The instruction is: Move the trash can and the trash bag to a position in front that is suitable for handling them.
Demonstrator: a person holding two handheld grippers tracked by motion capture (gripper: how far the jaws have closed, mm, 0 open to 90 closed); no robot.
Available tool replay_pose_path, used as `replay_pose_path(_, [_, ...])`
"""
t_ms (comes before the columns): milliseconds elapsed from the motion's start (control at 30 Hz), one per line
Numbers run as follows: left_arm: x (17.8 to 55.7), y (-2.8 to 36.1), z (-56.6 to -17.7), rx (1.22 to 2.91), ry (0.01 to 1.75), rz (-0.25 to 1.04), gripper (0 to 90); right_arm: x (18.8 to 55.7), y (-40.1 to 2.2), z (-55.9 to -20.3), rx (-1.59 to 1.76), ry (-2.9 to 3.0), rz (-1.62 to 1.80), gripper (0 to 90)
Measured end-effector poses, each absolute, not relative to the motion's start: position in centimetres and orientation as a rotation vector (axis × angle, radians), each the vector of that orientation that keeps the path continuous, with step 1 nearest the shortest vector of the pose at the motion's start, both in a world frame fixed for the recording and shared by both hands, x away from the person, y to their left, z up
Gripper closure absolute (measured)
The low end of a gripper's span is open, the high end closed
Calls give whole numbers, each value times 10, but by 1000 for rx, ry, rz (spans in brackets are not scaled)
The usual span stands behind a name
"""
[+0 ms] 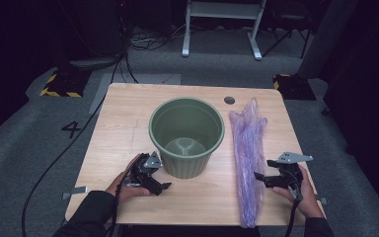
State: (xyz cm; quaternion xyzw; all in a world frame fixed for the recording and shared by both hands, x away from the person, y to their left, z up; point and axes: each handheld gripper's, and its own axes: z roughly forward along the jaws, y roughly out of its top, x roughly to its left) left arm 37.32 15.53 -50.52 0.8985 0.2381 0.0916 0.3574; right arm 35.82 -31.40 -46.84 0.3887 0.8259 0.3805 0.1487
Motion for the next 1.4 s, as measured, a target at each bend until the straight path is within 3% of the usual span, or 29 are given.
replay_pose_path(367, [373,155,-505,2319,614,236,0,327,-272,-485,913,2563,1152,241])
replay_pose_path(1000, [374,155,-505,2321,611,235,0,339,-194,-492,846,2533,1129,260])
replay_pose_path(1400, [374,155,-505,2322,611,234,0,360,-202,-467,932,2352,1137,164])
